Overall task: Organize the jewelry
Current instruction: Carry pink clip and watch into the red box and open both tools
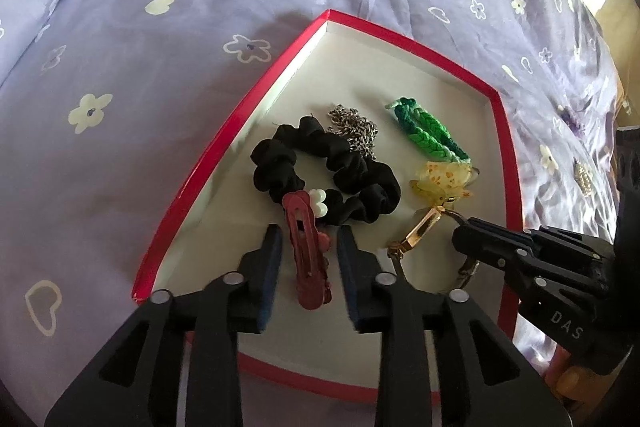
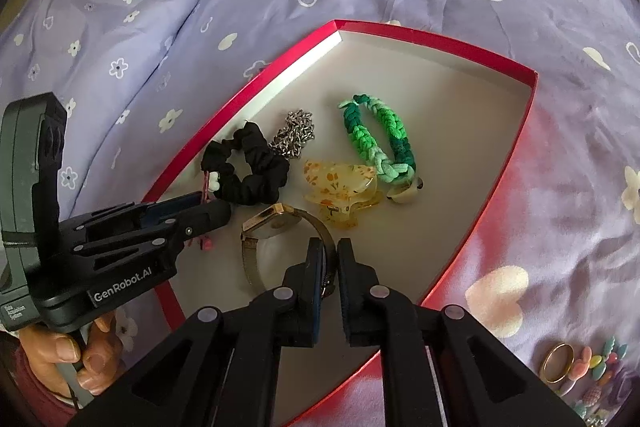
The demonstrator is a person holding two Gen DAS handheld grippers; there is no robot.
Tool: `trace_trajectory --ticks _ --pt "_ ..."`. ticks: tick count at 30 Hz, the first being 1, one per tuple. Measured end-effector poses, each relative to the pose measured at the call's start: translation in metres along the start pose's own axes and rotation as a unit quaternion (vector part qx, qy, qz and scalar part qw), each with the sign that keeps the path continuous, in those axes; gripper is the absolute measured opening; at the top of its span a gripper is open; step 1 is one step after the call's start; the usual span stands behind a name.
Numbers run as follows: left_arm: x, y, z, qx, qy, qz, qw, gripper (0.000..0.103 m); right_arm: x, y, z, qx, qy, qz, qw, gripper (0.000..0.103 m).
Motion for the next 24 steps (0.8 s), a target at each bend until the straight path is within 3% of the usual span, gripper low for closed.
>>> trace_trajectory --ticks 6,8,16,24 --pt "0.0 0.015 -0.001 -0.005 0.0 -0.011 0.9999 0.04 -0.002 0.013 -0.001 -0.009 -0.014 -0.016 1.0 0.018" --pt "0.002 0.022 -0.002 -0.006 0.005 -0.014 0.9999 0.04 -0.002 0.022 -0.001 -0.012 -0.017 -0.024 0.999 0.026" --pt "0.016 0.047 -0.02 0.016 0.019 -0.023 0.9994 0.042 0.01 0.073 -0.011 -0.009 -0.031 -0.066 0.997 0.032" --pt "0.034 0.062 -0.057 0.045 0.009 -0.015 0.9989 0.042 0.036 0.122 -0.052 0.02 -0.066 -0.091 0.993 0.034"
Point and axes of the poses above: each gripper's, at about its wrist camera, not at the fingertips, and y roughly against the way its jaws point, z to its left, x to its underside, the point moved 4 cm from there along -y, roughly the way its jaws point, and after that the axes turned 10 degrees about -z, right-handed, at the moved point
